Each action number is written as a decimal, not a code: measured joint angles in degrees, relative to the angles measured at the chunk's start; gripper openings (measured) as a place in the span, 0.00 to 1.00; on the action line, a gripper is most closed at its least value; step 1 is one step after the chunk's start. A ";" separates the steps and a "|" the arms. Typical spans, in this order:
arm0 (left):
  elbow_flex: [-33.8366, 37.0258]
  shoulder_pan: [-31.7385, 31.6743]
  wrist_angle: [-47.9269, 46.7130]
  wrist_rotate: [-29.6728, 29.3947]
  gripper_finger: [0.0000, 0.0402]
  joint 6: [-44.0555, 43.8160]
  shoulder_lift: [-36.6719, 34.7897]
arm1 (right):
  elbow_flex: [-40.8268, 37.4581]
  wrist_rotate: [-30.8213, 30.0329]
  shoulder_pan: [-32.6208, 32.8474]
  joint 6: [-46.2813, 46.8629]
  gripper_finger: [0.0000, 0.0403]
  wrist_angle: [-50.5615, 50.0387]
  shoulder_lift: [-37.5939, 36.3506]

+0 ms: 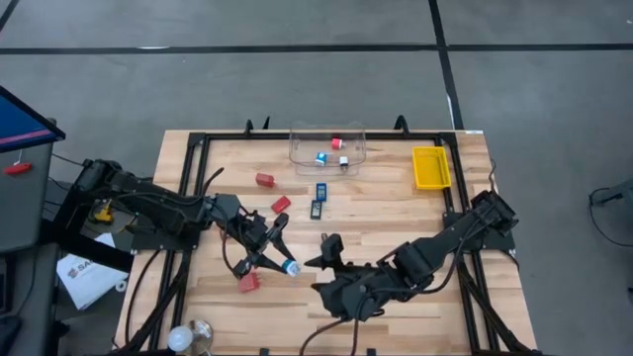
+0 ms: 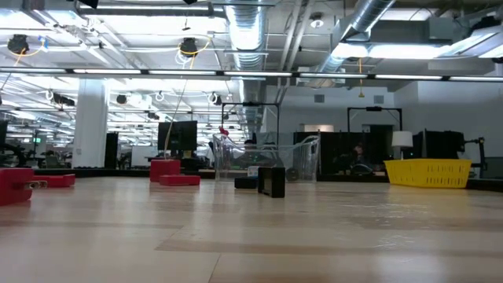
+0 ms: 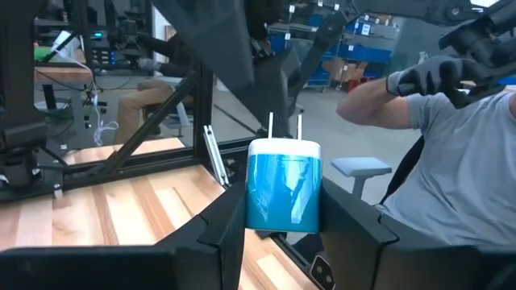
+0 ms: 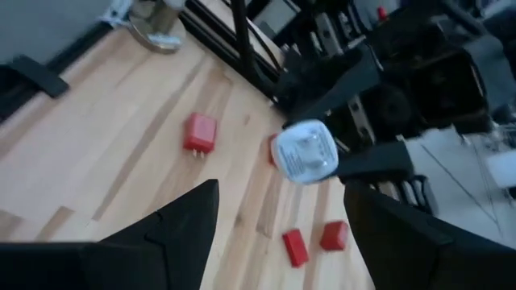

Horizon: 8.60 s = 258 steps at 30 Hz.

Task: Pick & Place Office items
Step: Put the blue charger adapter into the transparent bin, then put the bottom red charger adapter into the transparent bin

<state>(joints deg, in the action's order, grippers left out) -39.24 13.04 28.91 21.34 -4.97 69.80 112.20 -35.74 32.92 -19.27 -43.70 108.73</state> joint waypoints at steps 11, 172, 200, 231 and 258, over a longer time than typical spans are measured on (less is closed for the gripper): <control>0.00 0.00 0.83 -0.04 0.31 -0.42 0.00 | -0.04 2.36 -0.53 -5.59 0.65 6.48 0.39; 27.81 8.19 -14.46 -45.13 0.57 -1.84 -24.68 | -21.57 36.14 -59.88 23.18 0.43 8.28 -5.30; -1.14 30.12 -54.76 -46.34 0.56 -35.25 -0.05 | -21.62 6.35 -2.99 62.89 0.43 -14.58 -10.08; -6.83 27.36 -64.69 -30.54 0.91 -50.76 17.00 | -21.57 -4.90 6.55 68.84 0.43 -17.86 -10.10; 0.17 24.67 -49.55 -33.13 0.51 -42.68 14.95 | -21.57 -6.57 6.80 68.83 0.43 -18.80 -10.10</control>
<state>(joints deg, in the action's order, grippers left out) -39.07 37.71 -20.64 -11.78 -47.65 84.75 90.63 -42.31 39.72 49.56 -62.49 98.63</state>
